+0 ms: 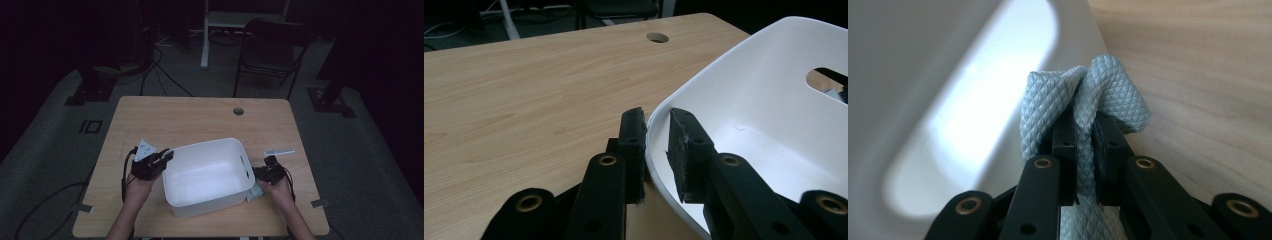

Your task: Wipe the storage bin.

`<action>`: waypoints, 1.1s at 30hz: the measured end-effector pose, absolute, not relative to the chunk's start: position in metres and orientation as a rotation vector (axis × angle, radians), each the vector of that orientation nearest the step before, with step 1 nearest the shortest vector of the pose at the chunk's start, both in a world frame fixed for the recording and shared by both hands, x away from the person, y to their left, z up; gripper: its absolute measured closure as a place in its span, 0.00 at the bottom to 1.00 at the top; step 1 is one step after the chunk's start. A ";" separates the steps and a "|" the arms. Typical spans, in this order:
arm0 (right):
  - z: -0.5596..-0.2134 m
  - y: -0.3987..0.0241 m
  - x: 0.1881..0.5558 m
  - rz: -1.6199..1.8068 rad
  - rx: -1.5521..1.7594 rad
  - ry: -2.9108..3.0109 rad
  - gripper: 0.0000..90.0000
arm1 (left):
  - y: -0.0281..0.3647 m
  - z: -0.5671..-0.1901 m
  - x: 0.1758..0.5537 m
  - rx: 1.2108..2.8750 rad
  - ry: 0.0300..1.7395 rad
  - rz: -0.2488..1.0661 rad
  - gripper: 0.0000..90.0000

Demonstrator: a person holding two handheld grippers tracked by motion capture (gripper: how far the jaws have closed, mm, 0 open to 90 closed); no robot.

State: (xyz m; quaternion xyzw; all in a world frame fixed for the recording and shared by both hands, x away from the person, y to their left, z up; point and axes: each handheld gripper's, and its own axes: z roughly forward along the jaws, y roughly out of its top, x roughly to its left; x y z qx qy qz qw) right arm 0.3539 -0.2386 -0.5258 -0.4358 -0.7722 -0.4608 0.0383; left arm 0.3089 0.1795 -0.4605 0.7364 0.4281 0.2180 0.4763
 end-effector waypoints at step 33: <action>-0.465 -0.224 0.394 -1.678 -1.327 -2.378 0.92 | 0.179 -0.460 0.309 1.804 1.048 0.537 0.86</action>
